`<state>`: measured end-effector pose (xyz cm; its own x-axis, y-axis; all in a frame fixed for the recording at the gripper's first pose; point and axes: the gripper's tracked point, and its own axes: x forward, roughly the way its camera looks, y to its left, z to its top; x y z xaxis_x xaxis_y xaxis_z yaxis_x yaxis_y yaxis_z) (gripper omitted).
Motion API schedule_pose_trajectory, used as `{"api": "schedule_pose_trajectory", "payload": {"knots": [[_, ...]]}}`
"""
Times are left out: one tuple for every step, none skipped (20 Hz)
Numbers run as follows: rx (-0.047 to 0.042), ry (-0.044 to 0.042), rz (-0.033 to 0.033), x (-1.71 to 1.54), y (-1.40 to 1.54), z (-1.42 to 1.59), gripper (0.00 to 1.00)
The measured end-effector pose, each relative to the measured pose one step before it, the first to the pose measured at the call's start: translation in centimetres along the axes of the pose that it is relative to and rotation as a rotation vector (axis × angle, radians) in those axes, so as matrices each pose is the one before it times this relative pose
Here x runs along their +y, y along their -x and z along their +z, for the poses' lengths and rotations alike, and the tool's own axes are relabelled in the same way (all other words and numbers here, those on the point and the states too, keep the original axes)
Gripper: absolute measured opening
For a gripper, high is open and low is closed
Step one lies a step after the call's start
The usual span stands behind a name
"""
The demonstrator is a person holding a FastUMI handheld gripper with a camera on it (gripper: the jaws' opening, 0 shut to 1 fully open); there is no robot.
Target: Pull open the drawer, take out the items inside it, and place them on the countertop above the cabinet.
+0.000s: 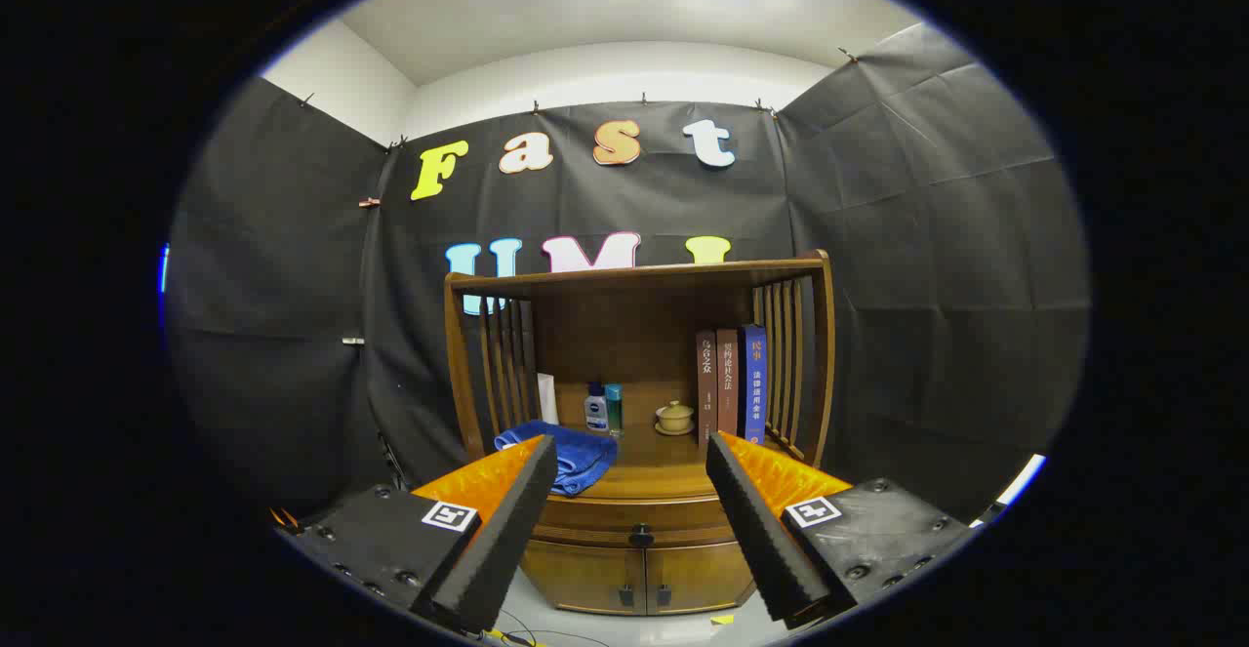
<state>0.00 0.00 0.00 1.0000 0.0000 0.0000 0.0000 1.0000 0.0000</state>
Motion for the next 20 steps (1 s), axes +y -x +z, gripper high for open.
{"api": "schedule_pose_trajectory", "payload": {"knots": [[-0.00215,0.00219,-0.00311,0.054,-0.061,-0.131,0.99],[-0.00137,0.00025,-0.0004,0.071,-0.013,-0.065,0.99],[-0.00093,-0.00181,-0.00217,-0.036,-0.004,-0.139,0.99],[-0.00009,-0.00142,-0.00197,-0.01,-0.009,-0.038,0.99],[-0.00146,-0.00121,-0.0025,0.038,-0.029,-0.069,0.99],[-0.00212,0.00016,-0.00134,0.011,0.009,0.056,0.99],[-0.00043,0.00094,-0.00137,0.012,-0.028,-0.063,0.99],[0.00113,0.00322,-0.00032,0.043,0.025,-0.075,0.99],[0.00232,0.00413,-0.00291,-0.062,-0.002,-0.06,0.99],[0.00201,0.00434,-0.0026,0.0,0.01,-0.039,0.99],[0.00164,0.00299,-0.00236,0.043,-0.018,-0.051,0.99],[-0.00045,0.00163,-0.00202,-0.003,0.009,0.023,0.99],[-0.00142,0.00036,-0.00316,-0.02,0.0,0.053,0.99],[0.00012,0.00072,-0.00221,0.023,0.03,0.081,0.99],[0.00028,0.0025,-0.0032,-0.063,0.015,-0.032,0.99],[-0.0023,0.00287,-0.0036,-0.001,0.029,0.052,0.99],[-0.00349,0.00178,-0.00292,0.062,0.026,0.099,0.99],[-0.00463,0.00175,0.00085,0.05,0.06,0.097,0.99],[-0.00157,0.00243,-0.00132,-0.065,-0.026,-0.003,0.99],[0.00203,0.00228,-0.00178,-0.05,-0.014,-0.096,0.99]]}}
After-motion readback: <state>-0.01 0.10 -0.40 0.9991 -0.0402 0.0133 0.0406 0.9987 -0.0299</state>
